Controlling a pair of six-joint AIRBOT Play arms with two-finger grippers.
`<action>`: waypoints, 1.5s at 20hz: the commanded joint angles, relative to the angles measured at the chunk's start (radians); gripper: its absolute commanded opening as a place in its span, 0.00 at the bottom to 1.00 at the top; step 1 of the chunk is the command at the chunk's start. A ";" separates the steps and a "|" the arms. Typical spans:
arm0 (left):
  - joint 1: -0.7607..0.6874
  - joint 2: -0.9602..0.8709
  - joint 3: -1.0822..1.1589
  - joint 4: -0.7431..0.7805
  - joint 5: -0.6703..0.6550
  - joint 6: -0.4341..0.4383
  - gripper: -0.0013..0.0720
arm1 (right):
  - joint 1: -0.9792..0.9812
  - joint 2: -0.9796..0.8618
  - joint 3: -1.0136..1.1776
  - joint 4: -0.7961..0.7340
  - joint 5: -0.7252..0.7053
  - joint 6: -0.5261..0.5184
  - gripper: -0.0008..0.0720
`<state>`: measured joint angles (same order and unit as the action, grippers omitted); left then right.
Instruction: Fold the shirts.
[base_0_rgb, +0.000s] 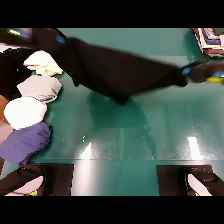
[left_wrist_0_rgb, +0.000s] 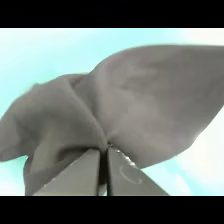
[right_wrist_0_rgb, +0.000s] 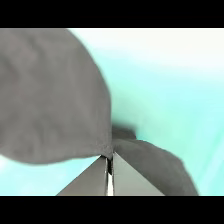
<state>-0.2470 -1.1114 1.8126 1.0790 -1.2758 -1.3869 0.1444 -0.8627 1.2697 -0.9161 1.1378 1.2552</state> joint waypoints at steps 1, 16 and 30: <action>0.000 0.169 0.072 -0.018 0.005 -0.024 0.05 | -0.078 0.085 0.187 -0.002 0.033 0.005 0.03; -0.010 0.052 -0.615 -0.018 -0.106 -0.052 0.05 | -0.037 -0.288 0.175 -0.005 0.389 0.114 0.03; 0.003 0.052 -0.974 -0.041 0.061 0.008 0.62 | 0.070 -0.311 -0.187 -0.028 0.185 0.106 0.03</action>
<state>-0.2535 -1.0588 0.7818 1.0164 -1.2118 -1.3823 0.2108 -1.1835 1.0950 -0.9409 1.3334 1.3609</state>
